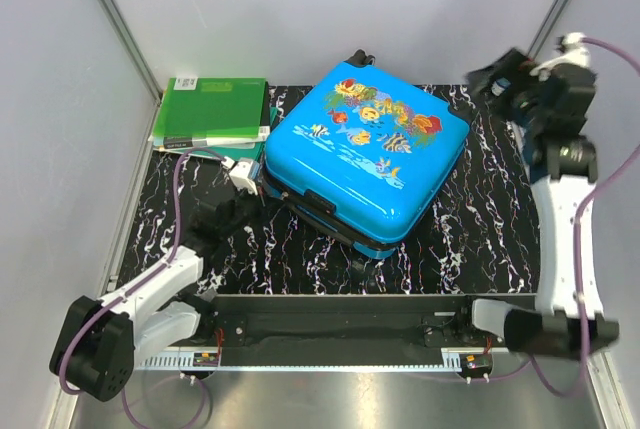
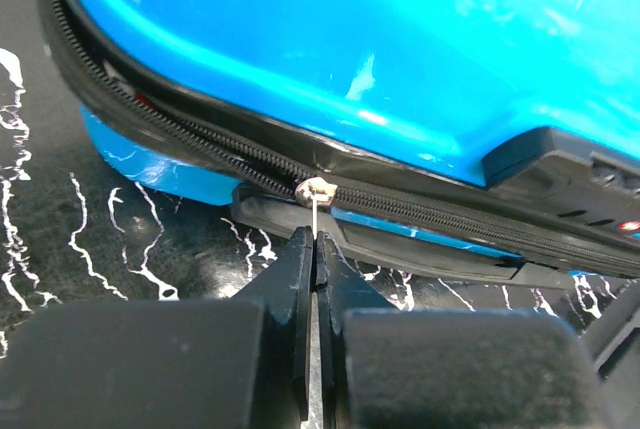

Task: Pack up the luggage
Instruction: Zip the luggage at the center of the board.

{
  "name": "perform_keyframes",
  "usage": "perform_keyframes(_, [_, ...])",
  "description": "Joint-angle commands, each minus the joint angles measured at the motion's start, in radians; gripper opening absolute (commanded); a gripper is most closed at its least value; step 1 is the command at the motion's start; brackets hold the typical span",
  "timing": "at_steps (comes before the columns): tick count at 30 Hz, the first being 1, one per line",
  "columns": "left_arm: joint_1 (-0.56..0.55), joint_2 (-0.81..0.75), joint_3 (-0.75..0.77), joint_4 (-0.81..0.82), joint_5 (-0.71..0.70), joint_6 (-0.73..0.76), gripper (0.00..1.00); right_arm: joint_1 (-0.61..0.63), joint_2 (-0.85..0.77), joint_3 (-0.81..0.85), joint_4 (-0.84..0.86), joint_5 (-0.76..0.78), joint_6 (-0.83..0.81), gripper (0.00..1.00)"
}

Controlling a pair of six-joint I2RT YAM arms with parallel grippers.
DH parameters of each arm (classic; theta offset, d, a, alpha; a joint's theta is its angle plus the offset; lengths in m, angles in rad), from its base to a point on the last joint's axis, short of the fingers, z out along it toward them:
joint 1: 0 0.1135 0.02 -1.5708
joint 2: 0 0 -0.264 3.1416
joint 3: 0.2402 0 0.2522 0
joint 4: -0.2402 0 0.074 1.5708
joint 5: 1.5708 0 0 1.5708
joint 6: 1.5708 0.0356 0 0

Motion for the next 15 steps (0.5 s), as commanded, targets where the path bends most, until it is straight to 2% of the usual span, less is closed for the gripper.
perform_keyframes(1, [-0.003,0.022,0.093,-0.023,0.081,-0.032,0.0,0.347,-0.097,-0.099,0.09,-0.173,-0.113,0.99])
perform_keyframes(4, [-0.003,0.019,0.107,-0.043,0.084,-0.042,0.0,0.527,-0.094,-0.128,0.091,-0.19,-0.164,0.97])
perform_keyframes(5, [-0.003,0.019,0.112,-0.057,0.084,-0.037,0.0,0.64,-0.091,-0.137,0.091,-0.184,-0.182,0.97])
perform_keyframes(7, [-0.001,0.019,0.131,-0.104,0.069,-0.028,0.0,0.76,-0.068,-0.157,0.09,-0.149,-0.234,0.97])
perform_keyframes(8, [0.0,0.018,0.136,-0.116,0.063,-0.026,0.0,0.87,-0.054,-0.161,0.09,-0.138,-0.251,0.96])
perform_keyframes(10, [0.019,0.018,0.135,-0.135,0.057,-0.023,0.0,0.963,0.003,-0.163,0.09,-0.12,-0.305,0.96])
perform_keyframes(11, [0.028,0.018,0.13,-0.135,0.061,-0.032,0.0,1.05,0.026,-0.163,0.09,-0.113,-0.337,0.96])
perform_keyframes(15, [0.1,0.019,0.101,-0.106,0.127,-0.074,0.0,1.187,0.171,-0.157,0.07,-0.074,-0.425,0.96])
